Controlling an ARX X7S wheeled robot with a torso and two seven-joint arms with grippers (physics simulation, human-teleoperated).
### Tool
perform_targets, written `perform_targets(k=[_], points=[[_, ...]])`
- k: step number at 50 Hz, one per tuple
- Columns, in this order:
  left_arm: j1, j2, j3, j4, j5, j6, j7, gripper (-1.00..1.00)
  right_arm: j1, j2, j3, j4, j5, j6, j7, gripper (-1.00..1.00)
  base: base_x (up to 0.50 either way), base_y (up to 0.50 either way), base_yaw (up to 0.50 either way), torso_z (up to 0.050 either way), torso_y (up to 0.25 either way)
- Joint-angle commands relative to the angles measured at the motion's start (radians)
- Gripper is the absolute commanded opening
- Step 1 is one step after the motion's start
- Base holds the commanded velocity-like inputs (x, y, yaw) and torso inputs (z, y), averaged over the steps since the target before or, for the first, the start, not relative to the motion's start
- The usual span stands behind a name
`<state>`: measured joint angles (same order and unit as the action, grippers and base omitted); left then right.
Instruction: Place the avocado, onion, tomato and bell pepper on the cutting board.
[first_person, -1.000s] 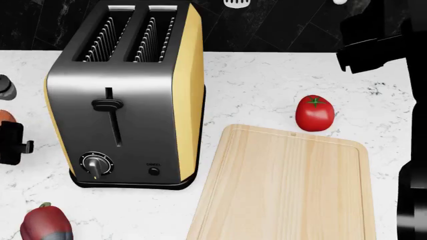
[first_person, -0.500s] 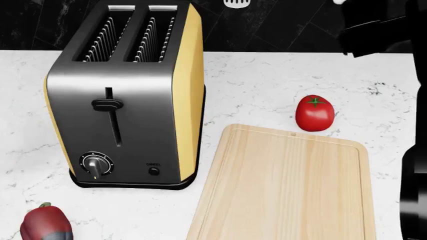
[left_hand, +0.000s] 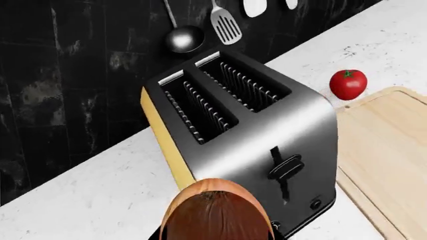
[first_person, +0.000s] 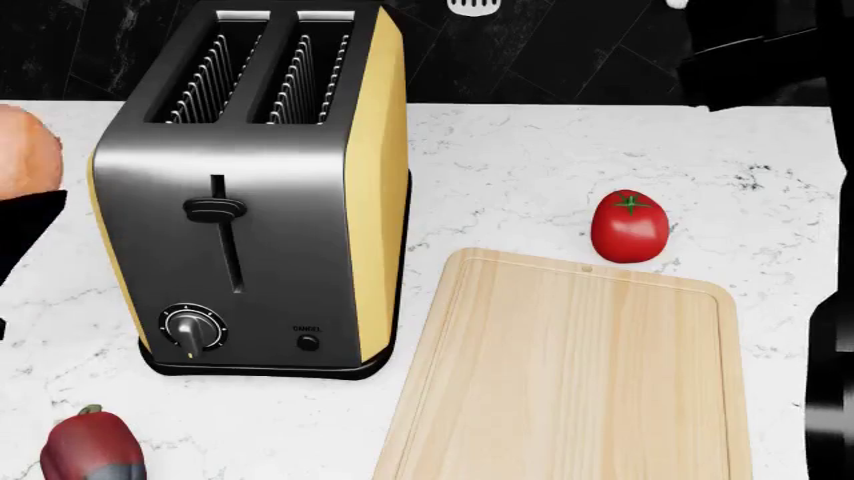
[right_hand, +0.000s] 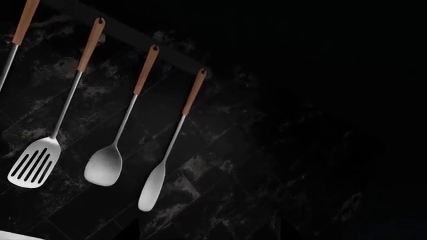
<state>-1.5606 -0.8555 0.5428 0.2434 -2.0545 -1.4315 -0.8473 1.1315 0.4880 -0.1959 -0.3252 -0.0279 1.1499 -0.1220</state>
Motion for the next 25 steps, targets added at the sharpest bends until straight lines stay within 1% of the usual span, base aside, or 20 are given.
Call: perform_targets(k=[1, 2, 3, 6, 13, 21, 22, 25], points=[[-0.073, 0.080, 0.048, 0.043, -0.154, 0.026, -0.047, -1.00, -0.005, -0.017, 0.024, -0.014, -0.027, 0.004, -0.022, 1.00, 0.00, 0.00, 0.00, 0.000, 0.000], [-0.074, 0.079, 0.048, 0.043, -0.154, 0.026, -0.046, -1.00, -0.005, -0.017, 0.023, -0.016, -0.027, 0.005, -0.023, 1.00, 0.00, 0.00, 0.00, 0.000, 0.000], [-0.071, 0.098, 0.053, 0.047, -0.157, 0.033, -0.043, -1.00, -0.005, -0.019, 0.020, -0.013, -0.026, 0.004, -0.022, 1.00, 0.00, 0.00, 0.00, 0.000, 0.000], [-0.065, 0.119, 0.059, 0.053, -0.156, 0.040, -0.036, -1.00, -0.002, -0.018, 0.015, -0.013, -0.026, 0.006, -0.025, 1.00, 0.00, 0.00, 0.00, 0.000, 0.000], [-0.025, 0.178, 0.063, 0.070, -0.116, 0.045, -0.005, -1.00, -0.010, -0.020, 0.012, -0.010, -0.025, 0.001, -0.022, 1.00, 0.00, 0.00, 0.00, 0.000, 0.000], [-0.027, 0.236, 0.088, 0.062, -0.115, 0.051, 0.020, -1.00, -0.023, -0.021, 0.019, -0.015, -0.022, -0.003, -0.020, 1.00, 0.00, 0.00, 0.00, 0.000, 0.001], [-0.029, 0.262, 0.093, 0.061, -0.108, 0.052, 0.027, -1.00, -0.025, -0.025, 0.020, -0.014, -0.021, -0.005, -0.019, 1.00, 0.00, 0.00, 0.00, 0.000, 0.000], [-0.020, 0.304, 0.102, 0.060, -0.086, 0.050, 0.045, -1.00, -0.027, -0.024, 0.019, -0.016, -0.019, -0.006, -0.020, 1.00, 0.00, 0.00, 0.00, 0.000, 0.000]])
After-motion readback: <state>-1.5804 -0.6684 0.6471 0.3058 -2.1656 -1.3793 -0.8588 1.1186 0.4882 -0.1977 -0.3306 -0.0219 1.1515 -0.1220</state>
